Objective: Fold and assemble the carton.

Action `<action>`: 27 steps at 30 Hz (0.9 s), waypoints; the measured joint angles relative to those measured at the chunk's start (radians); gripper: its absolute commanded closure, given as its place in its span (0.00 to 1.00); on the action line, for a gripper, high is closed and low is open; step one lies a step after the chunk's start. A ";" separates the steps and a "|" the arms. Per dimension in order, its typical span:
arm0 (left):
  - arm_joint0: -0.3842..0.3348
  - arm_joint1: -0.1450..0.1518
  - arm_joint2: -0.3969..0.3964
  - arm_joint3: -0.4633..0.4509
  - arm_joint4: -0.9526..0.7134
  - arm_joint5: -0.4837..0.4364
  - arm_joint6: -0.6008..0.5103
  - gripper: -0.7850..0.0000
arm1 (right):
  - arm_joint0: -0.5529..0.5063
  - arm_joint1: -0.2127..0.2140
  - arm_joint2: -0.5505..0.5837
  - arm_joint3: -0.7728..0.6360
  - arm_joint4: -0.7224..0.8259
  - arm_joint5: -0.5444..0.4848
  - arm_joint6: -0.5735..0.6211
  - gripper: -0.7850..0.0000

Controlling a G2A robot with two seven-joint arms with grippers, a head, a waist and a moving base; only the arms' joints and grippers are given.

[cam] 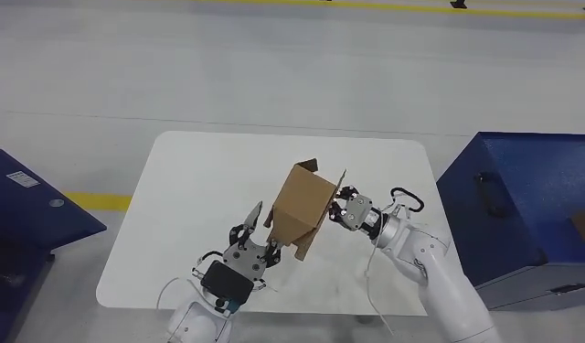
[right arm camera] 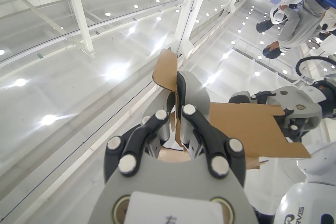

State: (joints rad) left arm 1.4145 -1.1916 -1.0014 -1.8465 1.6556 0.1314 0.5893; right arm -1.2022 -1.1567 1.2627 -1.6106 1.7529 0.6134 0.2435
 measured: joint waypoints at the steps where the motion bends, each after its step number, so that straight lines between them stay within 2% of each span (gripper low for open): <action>1: 0.000 -0.001 0.000 0.002 0.001 -0.001 0.000 0.42 | 0.001 -0.001 0.001 0.000 0.009 0.003 -0.004 1.00; 10: -0.002 -0.009 0.001 0.012 0.020 -0.006 -0.004 0.29 | 0.005 -0.007 0.004 -0.003 0.080 0.009 -0.044 1.00; 15: 0.000 -0.013 -0.004 0.007 0.025 -0.011 0.003 0.29 | 0.007 -0.008 -0.001 -0.019 0.036 0.003 -0.052 1.00; 23: 0.006 -0.017 -0.017 -0.018 0.036 -0.004 -0.001 0.36 | -0.002 -0.013 -0.021 -0.028 -0.009 -0.005 -0.034 1.00; 25: 0.010 -0.019 -0.023 -0.028 0.027 -0.002 0.004 0.47 | -0.002 -0.013 -0.023 -0.030 -0.022 -0.009 -0.034 1.00; 27: 0.015 -0.019 -0.029 -0.033 0.023 0.000 0.008 0.52 | -0.003 -0.014 -0.024 -0.031 -0.031 -0.011 -0.033 1.00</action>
State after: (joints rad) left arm 1.4298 -1.2110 -1.0305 -1.8799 1.6785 0.1314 0.5972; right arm -1.2054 -1.1706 1.2387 -1.6412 1.7221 0.6028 0.2108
